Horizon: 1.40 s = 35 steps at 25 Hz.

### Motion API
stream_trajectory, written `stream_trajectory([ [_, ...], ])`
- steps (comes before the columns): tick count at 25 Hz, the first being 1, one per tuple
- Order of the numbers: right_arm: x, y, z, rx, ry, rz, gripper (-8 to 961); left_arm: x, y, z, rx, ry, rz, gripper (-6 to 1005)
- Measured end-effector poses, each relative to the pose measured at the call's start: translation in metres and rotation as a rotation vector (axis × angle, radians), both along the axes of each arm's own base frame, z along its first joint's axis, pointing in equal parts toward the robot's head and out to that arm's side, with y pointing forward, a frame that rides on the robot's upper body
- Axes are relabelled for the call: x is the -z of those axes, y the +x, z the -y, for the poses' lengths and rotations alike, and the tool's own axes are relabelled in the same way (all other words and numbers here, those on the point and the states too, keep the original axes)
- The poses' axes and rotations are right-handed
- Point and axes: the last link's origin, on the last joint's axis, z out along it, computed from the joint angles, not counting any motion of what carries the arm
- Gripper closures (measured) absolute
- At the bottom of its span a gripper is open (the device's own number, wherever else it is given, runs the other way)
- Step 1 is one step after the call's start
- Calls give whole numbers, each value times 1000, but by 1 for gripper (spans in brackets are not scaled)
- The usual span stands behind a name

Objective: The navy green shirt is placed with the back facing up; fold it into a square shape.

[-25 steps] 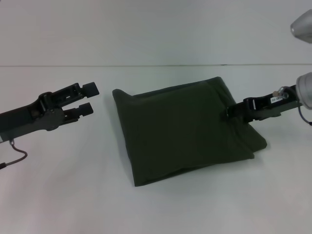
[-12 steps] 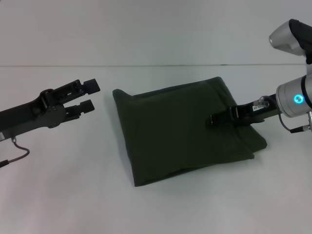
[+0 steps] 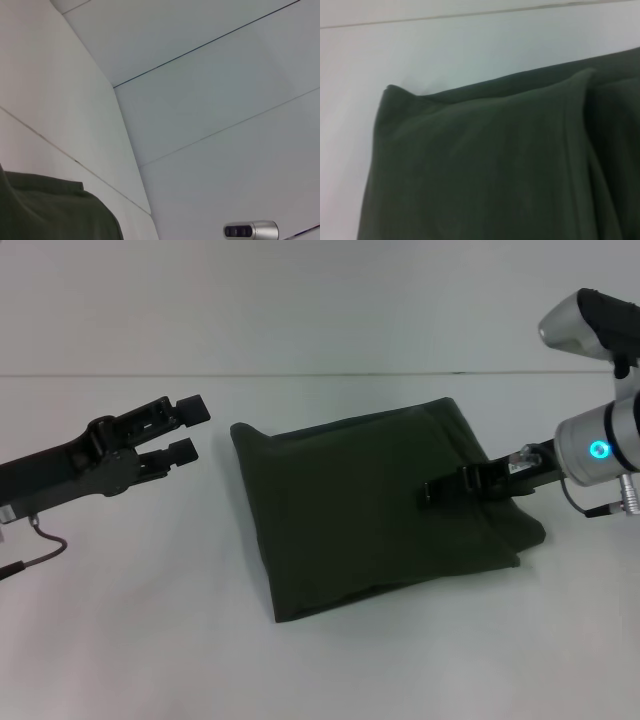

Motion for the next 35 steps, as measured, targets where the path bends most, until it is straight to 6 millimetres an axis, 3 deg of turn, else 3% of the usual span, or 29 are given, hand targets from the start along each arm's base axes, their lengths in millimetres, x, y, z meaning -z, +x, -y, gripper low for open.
stream_trajectory([
  [35, 5, -7, 0, -28, -15, 4, 124, 1, 0, -8, -22, 17, -12, 50],
])
